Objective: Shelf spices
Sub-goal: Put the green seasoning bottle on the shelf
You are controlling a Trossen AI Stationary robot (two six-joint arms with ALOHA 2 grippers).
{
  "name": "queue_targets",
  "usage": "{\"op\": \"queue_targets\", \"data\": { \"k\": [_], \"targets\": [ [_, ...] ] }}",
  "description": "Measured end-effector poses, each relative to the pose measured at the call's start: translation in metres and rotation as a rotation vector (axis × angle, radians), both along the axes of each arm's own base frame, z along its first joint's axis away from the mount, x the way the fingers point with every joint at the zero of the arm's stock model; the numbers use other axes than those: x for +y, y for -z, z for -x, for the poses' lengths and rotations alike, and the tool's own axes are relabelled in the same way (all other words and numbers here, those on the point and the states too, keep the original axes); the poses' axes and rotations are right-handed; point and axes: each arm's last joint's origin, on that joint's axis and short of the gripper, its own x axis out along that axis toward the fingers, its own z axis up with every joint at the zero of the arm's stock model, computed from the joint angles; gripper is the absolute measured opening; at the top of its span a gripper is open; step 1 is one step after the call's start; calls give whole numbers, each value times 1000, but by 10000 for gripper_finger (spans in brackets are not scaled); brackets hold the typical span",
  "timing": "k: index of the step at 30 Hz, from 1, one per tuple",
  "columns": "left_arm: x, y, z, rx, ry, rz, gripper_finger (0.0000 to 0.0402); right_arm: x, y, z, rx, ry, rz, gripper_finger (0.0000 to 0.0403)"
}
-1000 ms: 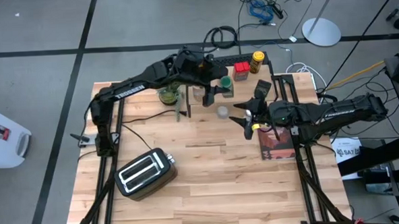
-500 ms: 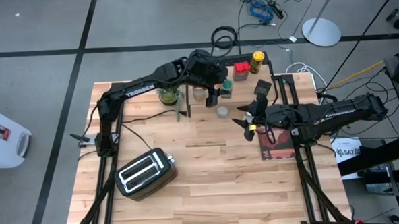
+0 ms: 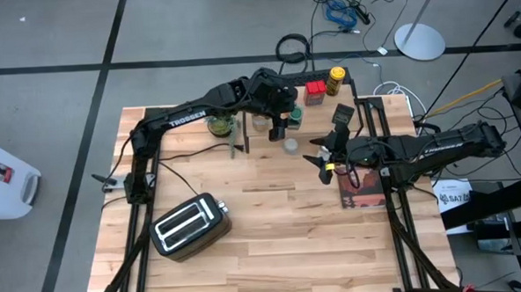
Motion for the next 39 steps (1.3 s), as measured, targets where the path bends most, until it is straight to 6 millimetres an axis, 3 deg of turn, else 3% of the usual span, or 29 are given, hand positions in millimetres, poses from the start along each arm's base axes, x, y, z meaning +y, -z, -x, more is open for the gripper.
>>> {"op": "queue_targets", "data": {
  "k": [13, 23, 29, 39],
  "targets": [
    [-1, 8, -2, 44, -7, 7, 205, -7, -2, 1, 46, 86, 168, 242],
    [1, 17, -5, 87, -29, -2, 205, -26, -3, 0, 55, 118, 186, 242],
    [2, 22, -7, 101, -45, -11, 205, -40, 6, -8, 110, 140, 186, 242],
    [3, 22, -7, 110, -57, -37, 205, -47, 15, -17, 145, 127, 164, 242]
  ]
}}
